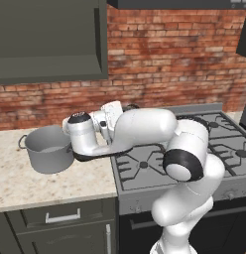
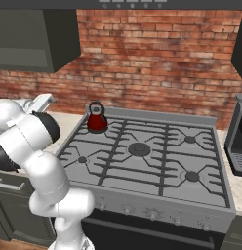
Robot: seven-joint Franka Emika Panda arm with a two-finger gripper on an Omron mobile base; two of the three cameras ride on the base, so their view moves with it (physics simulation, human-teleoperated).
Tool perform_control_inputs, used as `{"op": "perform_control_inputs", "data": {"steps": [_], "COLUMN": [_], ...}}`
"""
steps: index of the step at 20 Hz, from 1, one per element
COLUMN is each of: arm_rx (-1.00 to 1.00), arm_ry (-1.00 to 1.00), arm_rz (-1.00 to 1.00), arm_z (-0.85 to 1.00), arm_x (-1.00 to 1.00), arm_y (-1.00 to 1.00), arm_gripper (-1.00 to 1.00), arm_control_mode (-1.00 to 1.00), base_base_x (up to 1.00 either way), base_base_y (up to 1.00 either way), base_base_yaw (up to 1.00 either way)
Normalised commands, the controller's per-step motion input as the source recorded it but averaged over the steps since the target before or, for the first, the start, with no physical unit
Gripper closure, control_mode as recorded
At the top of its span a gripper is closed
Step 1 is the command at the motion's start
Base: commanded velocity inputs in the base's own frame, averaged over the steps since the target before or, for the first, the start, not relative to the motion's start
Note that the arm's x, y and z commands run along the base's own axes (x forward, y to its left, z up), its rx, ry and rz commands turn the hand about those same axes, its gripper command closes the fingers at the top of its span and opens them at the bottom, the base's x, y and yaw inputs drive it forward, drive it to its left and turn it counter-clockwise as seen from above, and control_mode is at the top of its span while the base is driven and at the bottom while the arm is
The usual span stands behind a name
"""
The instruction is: Pick the kettle from the cabinet and place it on a stove burner. Then pick the pot from the counter and place it on another stove burner. Finally, turn both burners on.
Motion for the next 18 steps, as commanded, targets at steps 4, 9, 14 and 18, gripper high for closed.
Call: {"op": "perform_control_inputs", "data": {"steps": [4, 9, 14, 18], "arm_rx": [0.02, 0.08, 0.14, 0.16], "arm_ry": [-0.04, -0.05, -0.05, -0.06], "arm_rz": [0.01, 0.06, 0.04, 0.03], "arm_z": [0.00, -0.17, -0.15, -0.14], "arm_x": [-0.26, -0.07, 0.00, 0.00], "arm_y": [0.28, 0.26, 0.23, 0.26], "arm_gripper": [-1.00, -1.00, -1.00, -1.00], "arm_control_mode": [-1.00, -1.00, -1.00, -1.00], "base_base_x": [0.00, 0.00, 0.00, 0.00], "base_base_y": [0.00, 0.00, 0.00, 0.00], "base_base_yaw": [0.00, 0.00, 0.00, 0.00]}}
